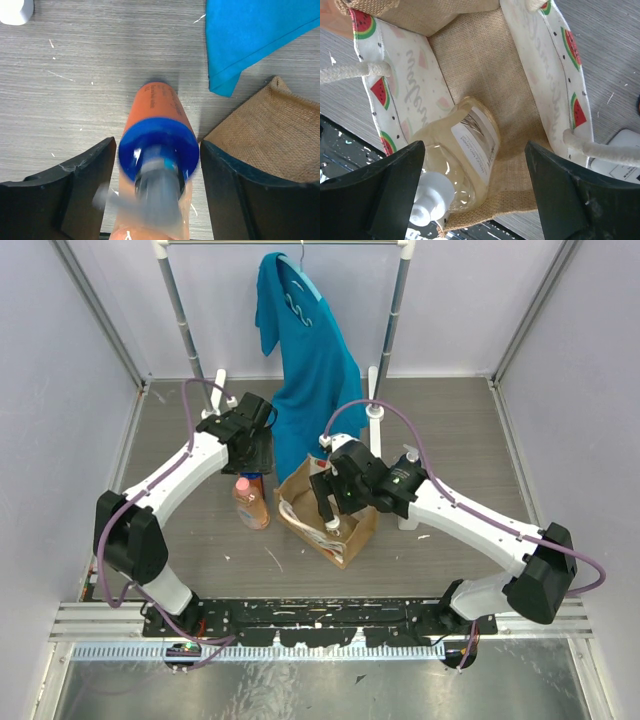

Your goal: Take the personal care products out of the canvas bag

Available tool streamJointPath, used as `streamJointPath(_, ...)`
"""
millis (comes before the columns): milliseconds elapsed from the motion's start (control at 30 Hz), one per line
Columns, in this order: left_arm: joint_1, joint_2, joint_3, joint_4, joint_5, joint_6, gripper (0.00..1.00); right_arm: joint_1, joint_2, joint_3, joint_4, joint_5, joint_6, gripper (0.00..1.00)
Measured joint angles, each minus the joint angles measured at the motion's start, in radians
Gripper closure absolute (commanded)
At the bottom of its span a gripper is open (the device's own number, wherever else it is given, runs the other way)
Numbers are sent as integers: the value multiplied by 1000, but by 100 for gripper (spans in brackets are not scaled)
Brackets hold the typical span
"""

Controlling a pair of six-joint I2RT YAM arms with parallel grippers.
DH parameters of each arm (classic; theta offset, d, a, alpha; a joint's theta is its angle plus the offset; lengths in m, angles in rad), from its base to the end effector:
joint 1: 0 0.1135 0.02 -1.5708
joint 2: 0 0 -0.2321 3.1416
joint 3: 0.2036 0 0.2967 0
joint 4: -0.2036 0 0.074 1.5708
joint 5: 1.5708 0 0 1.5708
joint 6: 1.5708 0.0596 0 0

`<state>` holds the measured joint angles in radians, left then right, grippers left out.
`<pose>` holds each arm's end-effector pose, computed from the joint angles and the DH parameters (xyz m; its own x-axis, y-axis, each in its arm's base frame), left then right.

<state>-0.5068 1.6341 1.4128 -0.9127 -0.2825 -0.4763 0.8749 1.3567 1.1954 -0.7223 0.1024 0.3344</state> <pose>0.3463 -0.1732 0.2210 -0.8705 -0.0203 -0.4918 -0.0406 0.9987 0.0305 0.2301 0.2660 0.2498 -0.7050 -0.3348 -0.6252 -0.5192 0.8441 0.1336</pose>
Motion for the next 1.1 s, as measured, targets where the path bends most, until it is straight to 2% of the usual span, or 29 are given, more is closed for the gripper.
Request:
streamJointPath(100,0,-3,-8,18,-3,-2,14,11,-3,0,7,1,6,13)
streamJointPath(200,0,-8,-8,32,-3,-5,13,26,-6,2,3,1,8,13)
streamJointPath(233,0,-8,-8,36,-3,-6,10,30,-6,3,0,1,8,13)
streamJointPath(600,0,-22,-8,39,-10,-7,8,62,60,11,-50,0,-14,14)
streamJointPath(667,0,-35,-7,36,-14,-7,8,62,88,11,-55,-2,-22,21)
streamJointPath(700,0,-43,-5,32,-17,-7,8,62,104,11,-55,-2,-27,29)
streamJointPath(800,0,-67,8,21,-25,-6,8,62,145,11,-45,-15,-47,69)
streamJointPath(833,0,-77,16,16,-28,-5,7,62,149,14,-42,-14,-55,76)
streamJointPath(933,0,-108,41,2,-37,-2,7,68,151,24,-51,-8,-76,83)
streamJointPath(1033,0,-143,74,-15,-48,3,5,68,153,76,-110,36,-94,86)
streamJointPath(1100,0,-169,93,-24,-54,5,5,68,153,166,-171,100,-106,85)
